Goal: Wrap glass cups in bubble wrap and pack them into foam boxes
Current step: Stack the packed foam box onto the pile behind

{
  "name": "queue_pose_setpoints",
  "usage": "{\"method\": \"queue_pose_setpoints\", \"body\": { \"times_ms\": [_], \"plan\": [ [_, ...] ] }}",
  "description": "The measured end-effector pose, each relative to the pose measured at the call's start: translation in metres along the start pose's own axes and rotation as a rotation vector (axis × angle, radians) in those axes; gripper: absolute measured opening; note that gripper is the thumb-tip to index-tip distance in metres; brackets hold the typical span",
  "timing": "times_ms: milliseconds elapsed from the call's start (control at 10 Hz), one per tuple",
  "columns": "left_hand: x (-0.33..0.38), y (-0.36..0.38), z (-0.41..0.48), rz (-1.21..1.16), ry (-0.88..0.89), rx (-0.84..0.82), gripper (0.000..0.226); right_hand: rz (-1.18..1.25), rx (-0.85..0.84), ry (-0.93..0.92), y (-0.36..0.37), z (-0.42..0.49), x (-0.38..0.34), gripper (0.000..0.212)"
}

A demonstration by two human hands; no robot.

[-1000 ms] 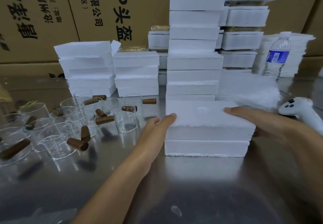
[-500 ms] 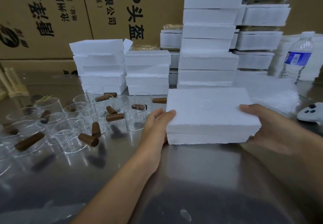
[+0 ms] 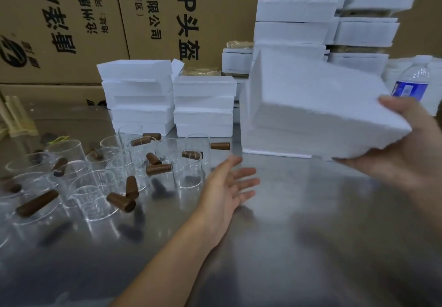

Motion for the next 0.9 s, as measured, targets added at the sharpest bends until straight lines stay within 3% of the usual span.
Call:
{"method": "queue_pose_setpoints", "body": {
  "times_ms": [100, 200, 300, 400, 500, 600, 900],
  "plan": [
    [0.0, 0.007, -0.002, 0.061, 0.028, -0.062, 0.057, -0.086, 0.056, -0.065, 0.02, 0.019, -0.031, 0.032],
    [-0.004, 0.01, 0.0, 0.033, 0.001, -0.105, 0.06, -0.138, 0.056, -0.098, 0.141, 0.121, -0.185, 0.032],
    [-0.007, 0.012, 0.003, 0.021, -0.014, -0.117, 0.051, -0.097, 0.172, -0.137, 0.13, 0.16, -0.188, 0.032],
    [-0.008, 0.012, 0.006, -0.001, -0.002, -0.117, 0.05, -0.169, 0.215, -0.249, 0.115, 0.184, -0.246, 0.035],
    [-0.007, 0.014, 0.007, -0.013, 0.001, -0.126, 0.046, -0.32, 0.193, -0.141, 0.067, 0.136, -0.121, 0.043],
    [-0.006, 0.015, 0.008, 0.0, -0.006, -0.134, 0.047, -0.366, 0.217, 0.05, 0.076, 0.111, -0.063, 0.039],
    [-0.009, 0.016, 0.011, -0.002, -0.02, -0.152, 0.04, -0.398, 0.321, 0.014, 0.064, 0.143, -0.063, 0.039]
  ]
}}
Point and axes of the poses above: each hand's wrist, its own z-axis towards the middle knuckle, its own y-axis out of the palm, x = y × z, the point moved 8 cm from there along z, towards the middle knuckle, and after that the axes turned 12 degrees about x, right-handed, at the moved point
